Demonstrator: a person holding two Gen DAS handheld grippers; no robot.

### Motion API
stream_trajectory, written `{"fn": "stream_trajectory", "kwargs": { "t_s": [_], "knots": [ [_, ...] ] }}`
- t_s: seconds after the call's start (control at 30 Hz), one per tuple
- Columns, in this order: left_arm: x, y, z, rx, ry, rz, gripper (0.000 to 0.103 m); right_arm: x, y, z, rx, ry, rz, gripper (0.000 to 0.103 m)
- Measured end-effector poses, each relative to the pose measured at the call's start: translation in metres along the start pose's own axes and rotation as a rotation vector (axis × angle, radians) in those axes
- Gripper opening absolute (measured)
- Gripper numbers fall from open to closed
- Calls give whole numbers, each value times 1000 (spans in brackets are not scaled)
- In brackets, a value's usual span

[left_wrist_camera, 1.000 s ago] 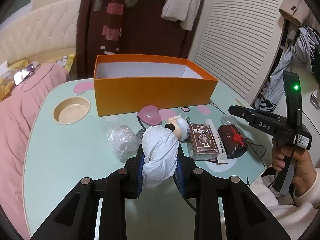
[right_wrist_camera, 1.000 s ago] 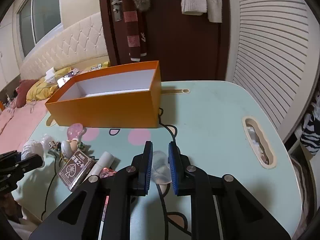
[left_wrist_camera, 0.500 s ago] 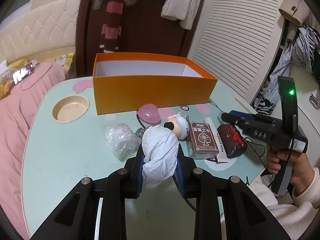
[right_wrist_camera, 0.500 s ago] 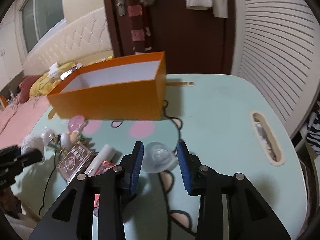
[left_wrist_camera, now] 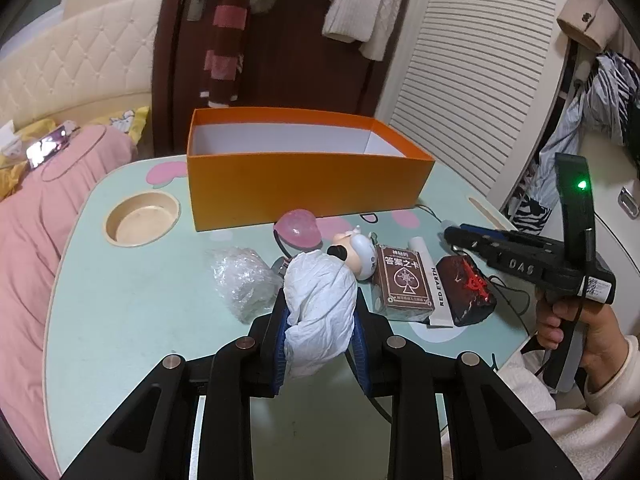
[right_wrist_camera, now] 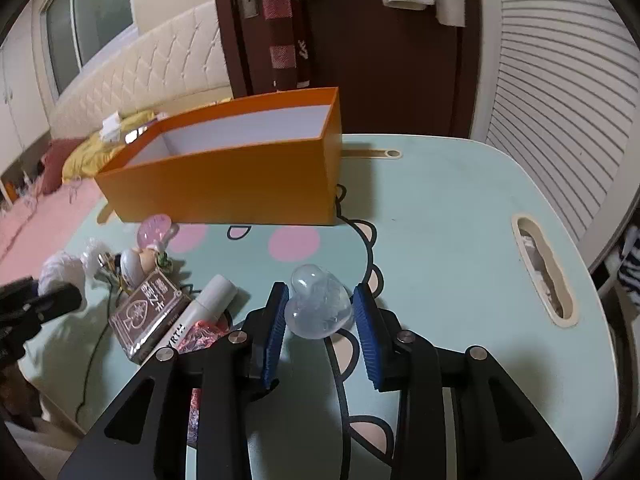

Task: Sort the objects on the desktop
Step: 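Carry the tissue ball and clear heart over the orange box with both grippers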

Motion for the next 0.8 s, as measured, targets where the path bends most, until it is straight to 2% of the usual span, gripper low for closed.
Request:
{"fn": "stream_trajectory", "kwargs": {
  "t_s": [0.1, 0.27, 0.33, 0.5, 0.63, 0.8],
  "knots": [
    [1, 0, 1, 1, 4, 0, 26, -6, -1, -6, -4, -24, 5, 24],
    [1, -3, 1, 3, 3, 6, 26, -7, 0, -4, 21, -20, -17, 25],
    [1, -3, 1, 3, 6, 4, 26, -2, -4, 3, 26, 8, 2, 28],
    [1, -1, 1, 6, 9, -8, 26, 0, -8, 13, 32, 36, 0, 27],
    [0, 1, 0, 7, 3, -12, 26, 2, -6, 15, 52, 23, -5, 26],
    [-3, 2, -1, 7, -3, -19, 26, -3, -9, 9, 25, -7, 30, 25]
  ]
}}
Point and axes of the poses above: each gripper's, at about its wrist camera, not at the fingertips, and z roughly the way its jaws point, y to its left, x to its underside, the point moved 10 cm from there along z, roughly the way its jaws point, and after that the axes turned 5 degrees about -z, right-handed, at the moved point
